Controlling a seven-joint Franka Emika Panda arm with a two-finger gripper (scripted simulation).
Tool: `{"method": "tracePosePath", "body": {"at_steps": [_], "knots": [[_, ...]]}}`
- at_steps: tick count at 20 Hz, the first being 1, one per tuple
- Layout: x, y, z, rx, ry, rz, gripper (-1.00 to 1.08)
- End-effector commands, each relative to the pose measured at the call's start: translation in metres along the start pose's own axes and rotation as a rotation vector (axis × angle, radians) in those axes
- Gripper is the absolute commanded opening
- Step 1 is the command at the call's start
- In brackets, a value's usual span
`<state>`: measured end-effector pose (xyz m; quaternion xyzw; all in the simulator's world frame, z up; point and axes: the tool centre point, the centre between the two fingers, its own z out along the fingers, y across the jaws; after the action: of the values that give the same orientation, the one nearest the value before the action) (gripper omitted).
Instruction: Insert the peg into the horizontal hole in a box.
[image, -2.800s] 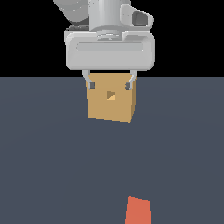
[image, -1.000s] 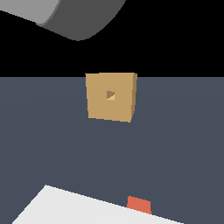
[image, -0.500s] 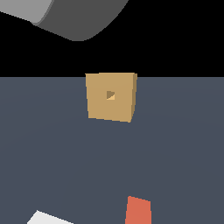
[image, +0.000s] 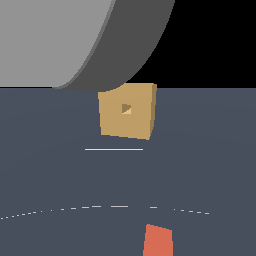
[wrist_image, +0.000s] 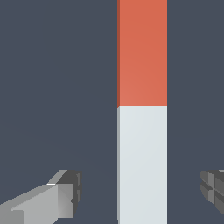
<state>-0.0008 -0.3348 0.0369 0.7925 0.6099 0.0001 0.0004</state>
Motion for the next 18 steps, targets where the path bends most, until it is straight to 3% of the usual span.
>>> {"method": "tracePosePath", "body": {"at_steps": [1,8,9,18], "knots": [[0.0005,-0.0008,0.0133,0.001,0.0,0.0,1.0],[0.0005,0.0006,0.0214,0.001,0.0,-0.001,1.0],[0.0005,0.0006,0.0214,0.001,0.0,-0.001,-1.0],[0.0005,0.0006,0.0214,0.001,0.0,-0.001,-1.0]]}}
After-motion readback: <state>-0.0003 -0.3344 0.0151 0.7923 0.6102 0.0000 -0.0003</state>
